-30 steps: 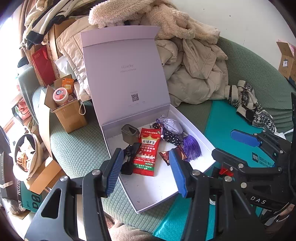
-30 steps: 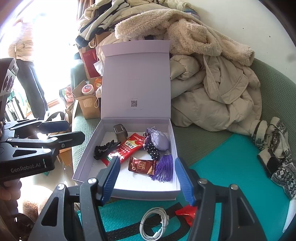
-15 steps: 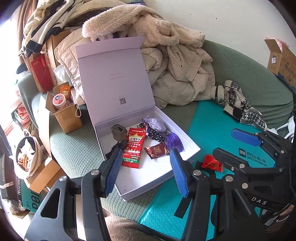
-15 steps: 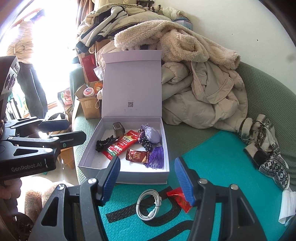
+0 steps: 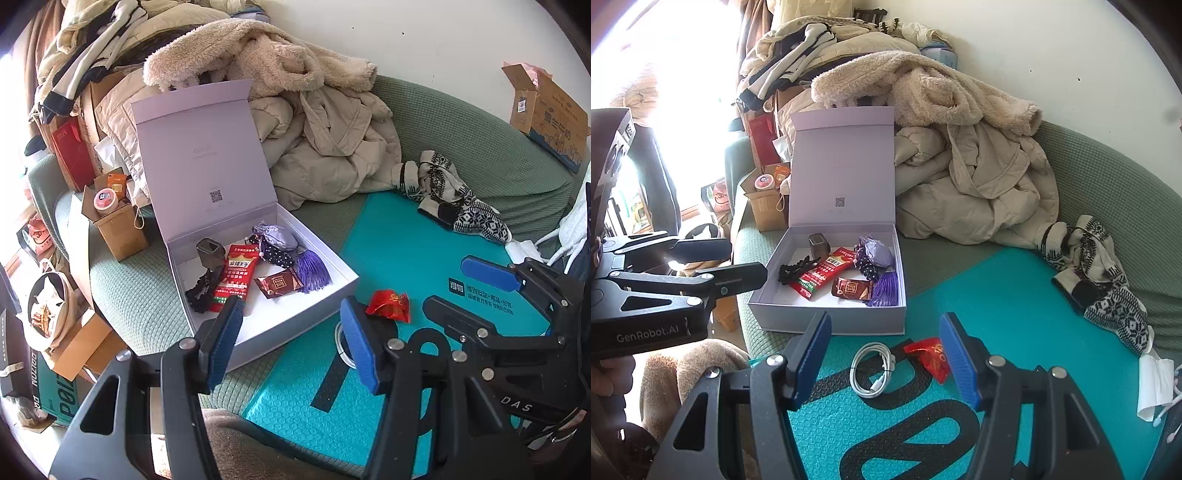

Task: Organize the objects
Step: 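Withdraw both open tools from the box toward the cable and red wrapper, then grasp the red candy wrapper with right tool while left grasps the white cable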

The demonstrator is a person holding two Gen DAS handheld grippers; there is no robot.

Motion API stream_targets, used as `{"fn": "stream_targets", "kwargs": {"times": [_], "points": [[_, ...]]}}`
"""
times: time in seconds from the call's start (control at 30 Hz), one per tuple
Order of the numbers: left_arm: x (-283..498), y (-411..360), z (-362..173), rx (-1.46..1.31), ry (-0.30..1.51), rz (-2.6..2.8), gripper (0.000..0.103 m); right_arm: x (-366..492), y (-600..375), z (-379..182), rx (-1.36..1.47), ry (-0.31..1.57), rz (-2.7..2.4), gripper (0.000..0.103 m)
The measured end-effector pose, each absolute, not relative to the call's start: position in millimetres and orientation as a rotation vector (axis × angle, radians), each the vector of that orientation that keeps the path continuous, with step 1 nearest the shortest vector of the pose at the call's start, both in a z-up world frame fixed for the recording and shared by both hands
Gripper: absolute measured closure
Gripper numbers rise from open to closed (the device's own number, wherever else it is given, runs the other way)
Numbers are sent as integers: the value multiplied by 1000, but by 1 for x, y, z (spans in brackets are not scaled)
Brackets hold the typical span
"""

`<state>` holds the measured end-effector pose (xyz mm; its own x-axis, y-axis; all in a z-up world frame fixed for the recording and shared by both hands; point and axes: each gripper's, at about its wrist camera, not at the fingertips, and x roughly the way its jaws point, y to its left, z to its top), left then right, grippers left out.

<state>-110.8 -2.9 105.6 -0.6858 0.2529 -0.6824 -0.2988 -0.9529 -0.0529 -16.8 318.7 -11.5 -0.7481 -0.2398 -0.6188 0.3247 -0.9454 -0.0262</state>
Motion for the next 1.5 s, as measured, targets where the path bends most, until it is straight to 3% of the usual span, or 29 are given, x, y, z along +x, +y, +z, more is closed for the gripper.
{"fn": "stream_targets", "kwargs": {"times": [0.33,0.67,1.5], "points": [[-81,20,93,-1058,115,2599,49,3,341,-32,978,166,-2684,41],[-75,37,49,-1145,122,2532,49,1,366,-76,1082,100,-2652,41],[-130,75,-44,-1324,82,2369,49,-56,401,-149,1287,43,-2620,41]]}}
